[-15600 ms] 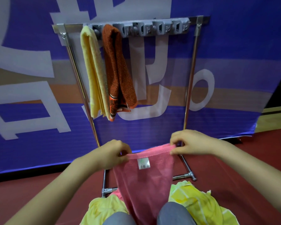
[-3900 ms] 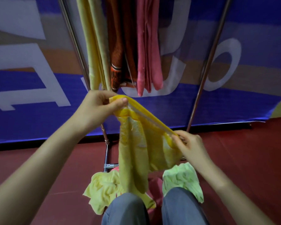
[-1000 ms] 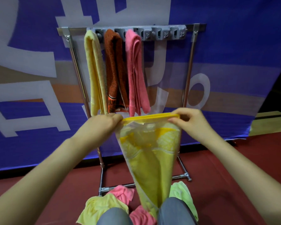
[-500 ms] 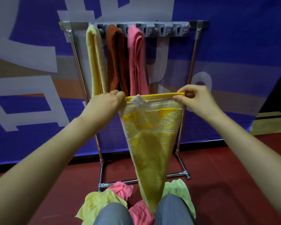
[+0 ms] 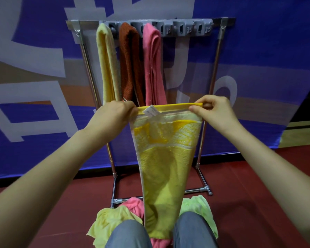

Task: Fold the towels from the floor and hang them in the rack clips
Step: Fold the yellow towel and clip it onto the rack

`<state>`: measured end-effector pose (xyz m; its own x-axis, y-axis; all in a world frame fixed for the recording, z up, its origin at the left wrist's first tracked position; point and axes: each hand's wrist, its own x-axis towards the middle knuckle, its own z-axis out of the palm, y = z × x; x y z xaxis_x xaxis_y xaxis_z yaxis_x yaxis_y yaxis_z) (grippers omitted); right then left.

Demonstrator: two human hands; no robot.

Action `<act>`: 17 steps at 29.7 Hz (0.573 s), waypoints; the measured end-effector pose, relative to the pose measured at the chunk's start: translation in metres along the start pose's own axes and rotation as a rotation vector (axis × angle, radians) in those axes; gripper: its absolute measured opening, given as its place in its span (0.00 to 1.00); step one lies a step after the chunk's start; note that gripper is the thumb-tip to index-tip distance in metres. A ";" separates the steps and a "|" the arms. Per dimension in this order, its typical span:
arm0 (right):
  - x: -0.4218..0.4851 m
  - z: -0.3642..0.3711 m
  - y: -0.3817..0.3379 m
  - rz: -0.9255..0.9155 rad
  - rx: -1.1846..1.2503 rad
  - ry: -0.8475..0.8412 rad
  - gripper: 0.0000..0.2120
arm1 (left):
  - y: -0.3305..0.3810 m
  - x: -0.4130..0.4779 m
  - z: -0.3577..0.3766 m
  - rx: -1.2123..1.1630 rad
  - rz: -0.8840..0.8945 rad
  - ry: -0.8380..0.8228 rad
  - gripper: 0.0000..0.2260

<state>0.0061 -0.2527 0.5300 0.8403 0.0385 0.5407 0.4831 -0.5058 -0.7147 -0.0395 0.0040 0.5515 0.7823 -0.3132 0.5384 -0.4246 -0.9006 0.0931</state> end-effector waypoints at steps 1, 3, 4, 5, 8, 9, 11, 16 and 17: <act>-0.002 0.000 0.001 0.017 0.004 -0.010 0.04 | 0.001 -0.002 0.002 -0.037 -0.032 -0.007 0.12; -0.008 0.003 0.003 0.067 0.044 -0.038 0.06 | 0.005 -0.006 0.008 -0.140 -0.097 -0.034 0.12; -0.011 0.006 0.004 0.098 0.078 -0.058 0.08 | 0.006 -0.009 0.012 -0.197 -0.124 -0.047 0.13; -0.015 0.010 0.005 0.130 0.110 -0.080 0.09 | 0.007 -0.012 0.016 -0.259 -0.156 -0.055 0.13; -0.026 0.023 0.005 0.224 0.168 -0.139 0.10 | 0.011 -0.020 0.029 -0.406 -0.268 -0.084 0.14; -0.031 0.028 0.004 0.253 0.192 -0.155 0.11 | 0.013 -0.024 0.034 -0.421 -0.290 -0.093 0.14; -0.040 0.038 0.001 0.291 0.237 -0.177 0.11 | 0.018 -0.030 0.042 -0.440 -0.329 -0.109 0.14; -0.064 0.064 -0.007 0.352 0.318 -0.225 0.10 | 0.038 -0.040 0.062 -0.401 -0.434 -0.054 0.11; -0.068 0.070 -0.008 0.365 0.348 -0.227 0.10 | 0.040 -0.041 0.066 -0.429 -0.462 -0.046 0.10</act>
<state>-0.0374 -0.1910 0.4678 0.9819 0.1182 0.1482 0.1704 -0.2081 -0.9631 -0.0584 -0.0392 0.4779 0.9433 0.0578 0.3268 -0.1758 -0.7481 0.6399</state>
